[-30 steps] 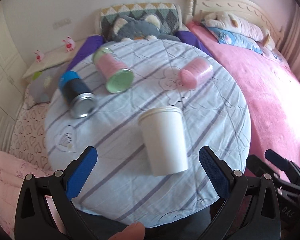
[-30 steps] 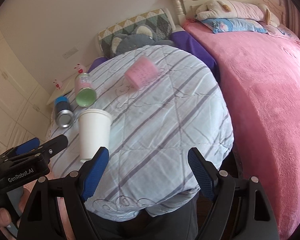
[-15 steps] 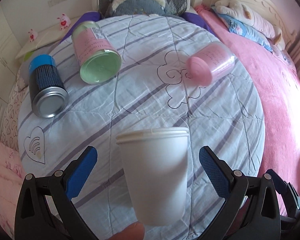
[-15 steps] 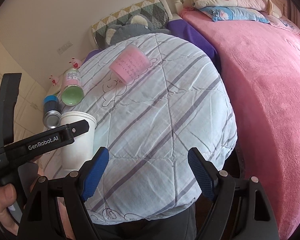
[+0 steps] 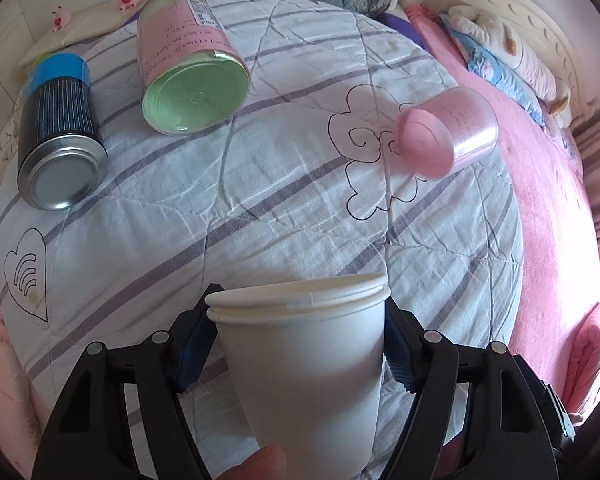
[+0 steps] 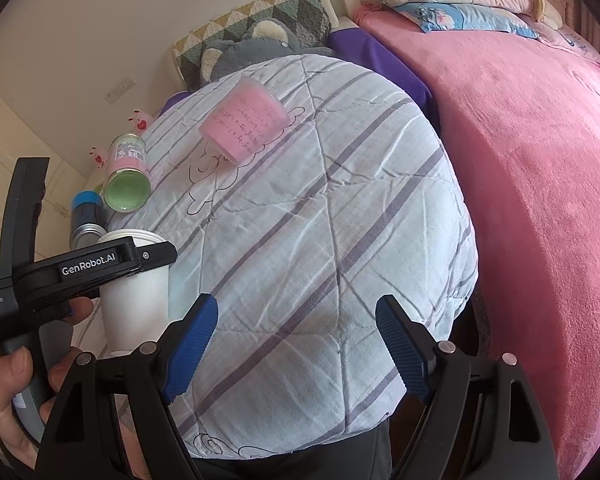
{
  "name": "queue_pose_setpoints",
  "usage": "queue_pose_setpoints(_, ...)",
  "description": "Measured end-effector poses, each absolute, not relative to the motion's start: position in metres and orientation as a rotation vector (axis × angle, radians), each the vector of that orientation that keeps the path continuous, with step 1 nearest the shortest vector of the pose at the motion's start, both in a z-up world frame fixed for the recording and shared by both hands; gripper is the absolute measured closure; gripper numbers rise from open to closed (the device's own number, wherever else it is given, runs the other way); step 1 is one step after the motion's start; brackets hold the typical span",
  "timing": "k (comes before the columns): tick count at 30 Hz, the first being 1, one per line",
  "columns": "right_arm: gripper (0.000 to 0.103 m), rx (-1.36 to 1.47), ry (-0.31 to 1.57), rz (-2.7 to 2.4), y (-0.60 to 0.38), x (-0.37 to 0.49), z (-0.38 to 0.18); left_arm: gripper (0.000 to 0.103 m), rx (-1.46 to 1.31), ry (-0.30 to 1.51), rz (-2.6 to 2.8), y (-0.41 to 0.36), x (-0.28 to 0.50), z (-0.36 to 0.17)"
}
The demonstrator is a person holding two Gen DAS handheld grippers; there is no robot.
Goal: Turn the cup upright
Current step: 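Lift the white cup off the quilt with the left gripper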
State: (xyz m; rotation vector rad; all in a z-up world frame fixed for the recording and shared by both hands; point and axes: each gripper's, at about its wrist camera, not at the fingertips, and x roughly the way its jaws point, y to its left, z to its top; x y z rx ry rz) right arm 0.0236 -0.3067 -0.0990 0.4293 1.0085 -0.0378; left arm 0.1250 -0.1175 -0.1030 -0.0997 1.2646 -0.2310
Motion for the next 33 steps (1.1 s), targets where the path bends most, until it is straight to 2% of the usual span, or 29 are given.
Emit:
queue_pose_setpoints(9, 0.021, 0.42, 1.003, -0.02, -0.296, 0.021, -0.095, 0.03, -0.048, 1.102, -0.262, -0.109, 0.115, -0.061)
queue_pose_setpoints(17, 0.021, 0.414, 0.989, -0.005, -0.286, 0.012, -0.089, 0.029, 0.042, 0.753, -0.204, -0.095, 0.113, -0.015)
queue_pose_setpoints(33, 0.021, 0.41, 0.996, -0.007, -0.279, 0.0, -0.091, 0.029, 0.064, 0.5, -0.136, -0.093, 0.094, -0.056)
